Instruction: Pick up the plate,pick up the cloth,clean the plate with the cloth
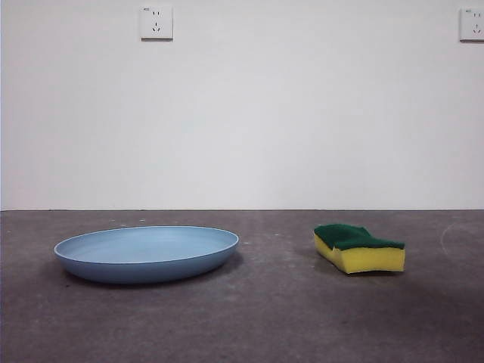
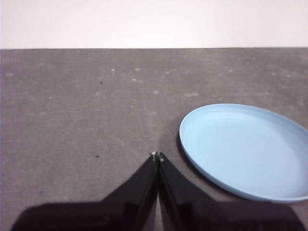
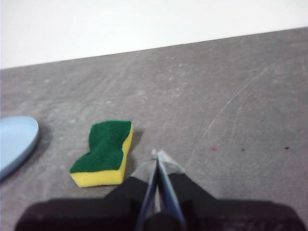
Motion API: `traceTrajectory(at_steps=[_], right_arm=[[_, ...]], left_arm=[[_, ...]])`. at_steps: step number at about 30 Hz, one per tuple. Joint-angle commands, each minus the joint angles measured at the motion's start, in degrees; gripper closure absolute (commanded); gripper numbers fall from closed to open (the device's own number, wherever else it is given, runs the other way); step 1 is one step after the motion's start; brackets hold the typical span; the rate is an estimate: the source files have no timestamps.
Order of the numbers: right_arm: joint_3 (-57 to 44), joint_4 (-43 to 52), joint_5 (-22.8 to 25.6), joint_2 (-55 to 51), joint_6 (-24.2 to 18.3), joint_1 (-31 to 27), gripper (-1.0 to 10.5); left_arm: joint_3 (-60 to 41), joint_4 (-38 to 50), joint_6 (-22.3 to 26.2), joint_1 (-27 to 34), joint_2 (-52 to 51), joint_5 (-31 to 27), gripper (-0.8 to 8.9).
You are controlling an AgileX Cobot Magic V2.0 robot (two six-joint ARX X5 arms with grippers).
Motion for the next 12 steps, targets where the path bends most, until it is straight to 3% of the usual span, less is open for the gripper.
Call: traceTrajectory(at_steps=[1,5,12], right_arm=[[-0.1,0.6,0.2,-0.2,7.9,-0.1,9.5],[2.3,0.5,0.1,0.3,13.3,-0.1,9.6],[9.5,0.3,-1.1,6.2,14.9,-0.1,9.6]], left_arm=[[-0.5,1.1,-4.4,0.2,-0.1,0.6,8.20],[1.8,0.5,-7.8,0.2,0.1,3.3,8.20],[9.8,-5.4,-10.6,0.2,3.8,4.5,8.20]])
